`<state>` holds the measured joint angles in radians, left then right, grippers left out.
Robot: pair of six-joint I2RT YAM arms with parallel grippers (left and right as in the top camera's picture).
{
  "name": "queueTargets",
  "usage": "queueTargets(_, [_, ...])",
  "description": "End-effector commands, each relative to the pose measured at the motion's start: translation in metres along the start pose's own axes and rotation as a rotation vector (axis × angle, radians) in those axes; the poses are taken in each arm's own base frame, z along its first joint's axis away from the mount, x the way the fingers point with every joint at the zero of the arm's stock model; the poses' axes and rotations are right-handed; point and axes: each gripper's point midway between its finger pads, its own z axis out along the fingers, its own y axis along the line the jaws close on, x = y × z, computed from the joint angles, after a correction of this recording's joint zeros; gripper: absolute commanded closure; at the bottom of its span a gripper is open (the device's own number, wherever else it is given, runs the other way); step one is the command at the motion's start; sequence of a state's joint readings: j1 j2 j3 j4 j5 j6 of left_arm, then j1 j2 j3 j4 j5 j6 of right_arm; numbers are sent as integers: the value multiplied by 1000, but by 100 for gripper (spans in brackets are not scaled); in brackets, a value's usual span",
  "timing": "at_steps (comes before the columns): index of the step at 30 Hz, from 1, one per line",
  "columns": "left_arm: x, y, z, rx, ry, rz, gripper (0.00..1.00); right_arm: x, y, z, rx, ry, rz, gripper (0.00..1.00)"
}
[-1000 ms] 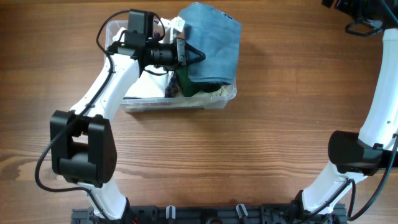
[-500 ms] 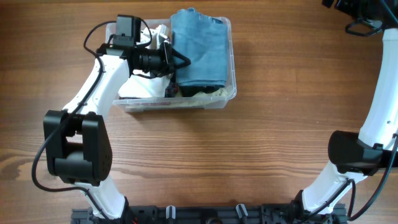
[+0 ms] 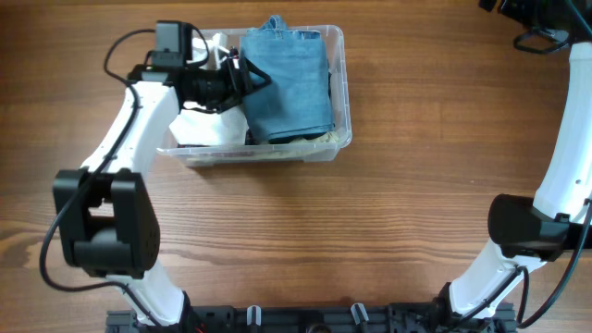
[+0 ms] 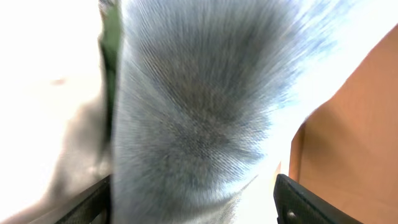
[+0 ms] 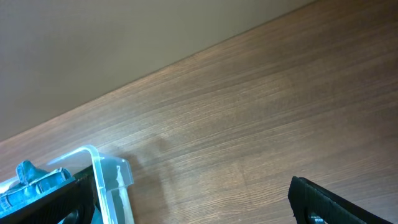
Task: Pack container
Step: 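Press the blue towel down into the bin's right half with the left gripper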
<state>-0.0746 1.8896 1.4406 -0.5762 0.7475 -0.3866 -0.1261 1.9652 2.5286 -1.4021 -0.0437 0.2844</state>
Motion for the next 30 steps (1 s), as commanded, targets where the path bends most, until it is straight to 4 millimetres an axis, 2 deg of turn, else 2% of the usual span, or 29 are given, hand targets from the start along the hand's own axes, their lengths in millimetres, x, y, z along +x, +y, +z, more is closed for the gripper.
queueTargets(1, [-24,-7,-45,-74,-156,66,23,0,-1,2,10,1,5,0])
queueTargets(4, [-35,-16,-70,-150,-262,137,25,0,-1,2,10,1,5,0])
queueTargets(7, [-37,-35,-74,-195,-316,237,31,0,-1,2,10,2,5,0])
queueTargets(8, [-34,-43,-66,-213,-317,301,35,0,-1,2,10,2,5,0])
queueTargets(12, [-32,-51,-38,-373,-365,412,50,0,-1,2,10,1,5,0])
queueTargets(13, [-29,-58,-19,-406,-373,471,66,0,-1,2,10,2,5,0])
queueTargets(15, [-27,-61,-3,-410,-369,493,75,0,-1,2,10,2,5,0])
queueTargets(18, [-28,-46,32,-438,-344,528,87,0,-1,2,10,2,5,0])
queueTargets(22, [-29,-10,75,-468,-297,518,89,0,-1,2,10,2,5,0])
queueTargets(26, [-12,42,123,-519,-194,490,90,0,-1,2,10,1,5,0])
queueTargets(28, [0,61,138,-542,-143,487,90,0,-1,2,10,1,5,0])
queueTargets(30, [6,67,144,-552,-119,492,90,0,-1,2,10,2,5,0])
